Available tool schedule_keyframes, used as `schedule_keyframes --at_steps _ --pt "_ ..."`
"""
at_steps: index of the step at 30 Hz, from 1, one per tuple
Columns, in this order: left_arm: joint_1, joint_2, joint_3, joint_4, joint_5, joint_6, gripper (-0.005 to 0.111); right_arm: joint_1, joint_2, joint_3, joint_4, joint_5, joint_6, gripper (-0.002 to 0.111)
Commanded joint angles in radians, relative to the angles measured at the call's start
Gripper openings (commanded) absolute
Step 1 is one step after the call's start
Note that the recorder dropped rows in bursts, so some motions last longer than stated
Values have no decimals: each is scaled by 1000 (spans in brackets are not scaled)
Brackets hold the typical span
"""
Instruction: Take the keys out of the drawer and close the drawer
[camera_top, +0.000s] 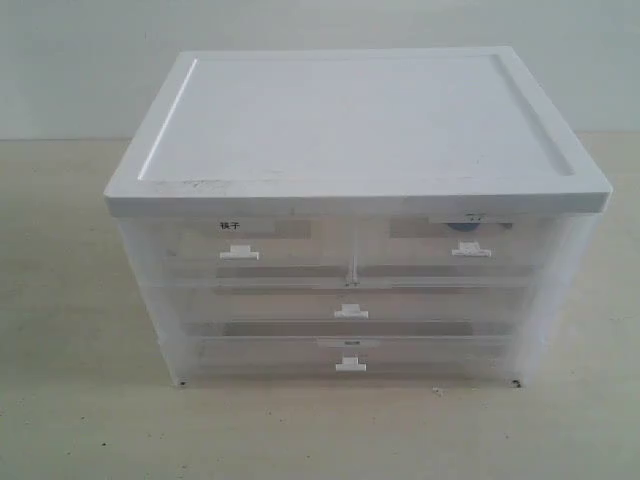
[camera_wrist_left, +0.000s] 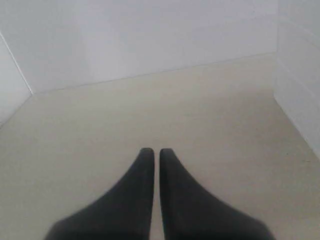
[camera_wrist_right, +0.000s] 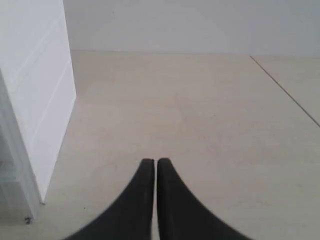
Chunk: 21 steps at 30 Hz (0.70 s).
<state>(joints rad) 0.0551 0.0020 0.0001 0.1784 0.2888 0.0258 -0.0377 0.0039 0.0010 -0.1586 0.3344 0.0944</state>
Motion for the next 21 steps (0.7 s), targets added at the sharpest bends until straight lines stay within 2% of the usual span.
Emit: schedule_keyframes --at_steps 1,4,7,10,12,16,18,21 --pt "-7 -2 0 41 -6 1 5 -1 -4 -1 -8 -49 2 0" --pt "-7 -2 0 33 -106 1 5 -1 -4 -1 -13 -130 2 0" --pt "-7 -2 0 -7 -314 -17 5 -1 -4 -1 -9 -271 2 0" --pt "-7 -2 0 -19 -527 -122 5 -1 -4 -1 -9 -425 2 0" --pt "-7 -2 0 -17 -643 -232 5 -1 -4 -1 -9 -576 2 0" --pt "-7 -2 0 1 -910 -305 5 -1 -4 -1 -8 -876 -3 0" --pt "-7 -2 0 6 -971 -441 5 -1 -4 -1 -10 -1035 130 0" --pt "-7 -2 0 49 -973 -579 5 -1 -4 -1 -10 -1151 313 0"
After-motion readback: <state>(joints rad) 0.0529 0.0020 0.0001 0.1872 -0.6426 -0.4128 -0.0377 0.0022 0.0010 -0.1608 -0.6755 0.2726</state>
